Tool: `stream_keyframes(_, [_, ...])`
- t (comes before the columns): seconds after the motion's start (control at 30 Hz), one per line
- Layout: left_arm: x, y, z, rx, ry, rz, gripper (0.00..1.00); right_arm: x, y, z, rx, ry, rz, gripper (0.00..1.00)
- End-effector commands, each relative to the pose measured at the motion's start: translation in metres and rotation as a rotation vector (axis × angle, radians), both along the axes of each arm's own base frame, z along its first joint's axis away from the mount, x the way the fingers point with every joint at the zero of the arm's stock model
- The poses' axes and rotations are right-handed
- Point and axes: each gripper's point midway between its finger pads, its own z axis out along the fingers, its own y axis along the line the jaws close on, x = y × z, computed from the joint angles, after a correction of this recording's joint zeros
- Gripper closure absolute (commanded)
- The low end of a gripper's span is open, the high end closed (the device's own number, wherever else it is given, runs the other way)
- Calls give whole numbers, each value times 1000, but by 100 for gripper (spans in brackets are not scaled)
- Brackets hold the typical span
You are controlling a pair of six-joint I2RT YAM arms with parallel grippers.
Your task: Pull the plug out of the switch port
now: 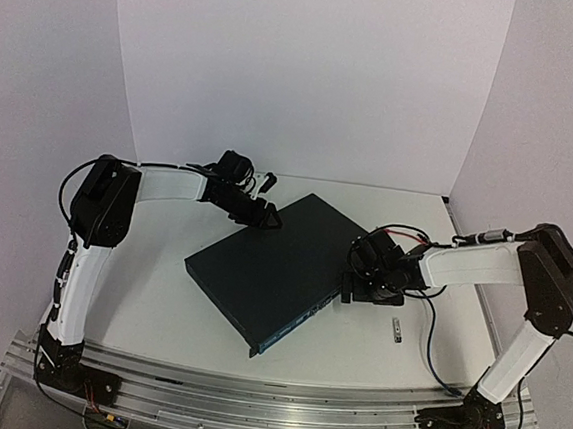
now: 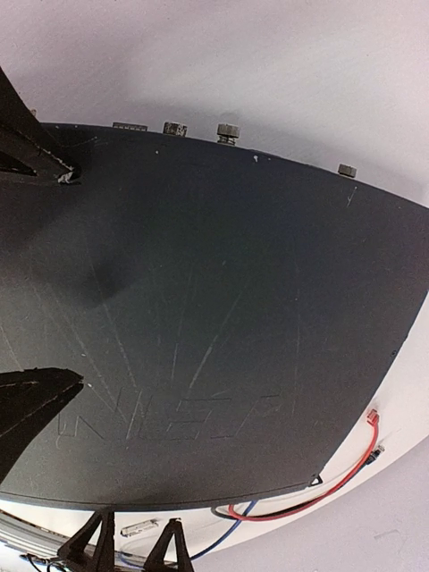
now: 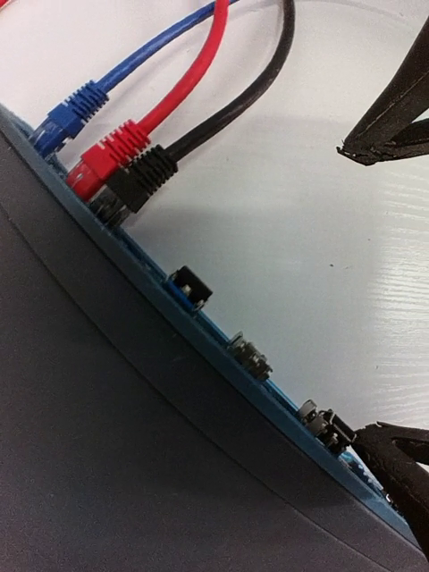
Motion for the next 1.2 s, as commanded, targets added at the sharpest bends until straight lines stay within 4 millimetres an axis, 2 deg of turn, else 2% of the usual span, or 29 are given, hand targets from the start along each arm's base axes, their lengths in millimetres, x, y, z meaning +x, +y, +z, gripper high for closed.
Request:
stream_keyframes(0.0, [-29,40,-82,207,211,61,30,14,-41,24,-54,-40,-207,2])
stream_keyframes(0.23, [-28,40,-81,211,210,61,30,7,-43,5,-34,67,-239,2])
stream_keyframes(0.33, [-28,39,-80,209,211,59,30,7,-38,7,-14,77,-221,2])
stream_keyframes(0.5, [-29,39,-80,205,216,56,30,12,-17,16,60,68,-115,2])
stream_keyframes(0.77, [-30,38,-80,200,221,57,30,14,1,17,132,97,-81,2])
stream_keyframes(0.93, [-30,39,-81,202,223,57,30,15,5,18,148,100,-73,2])
stream_keyframes(1.17, [-30,39,-81,202,221,56,30,16,6,6,147,126,-106,2])
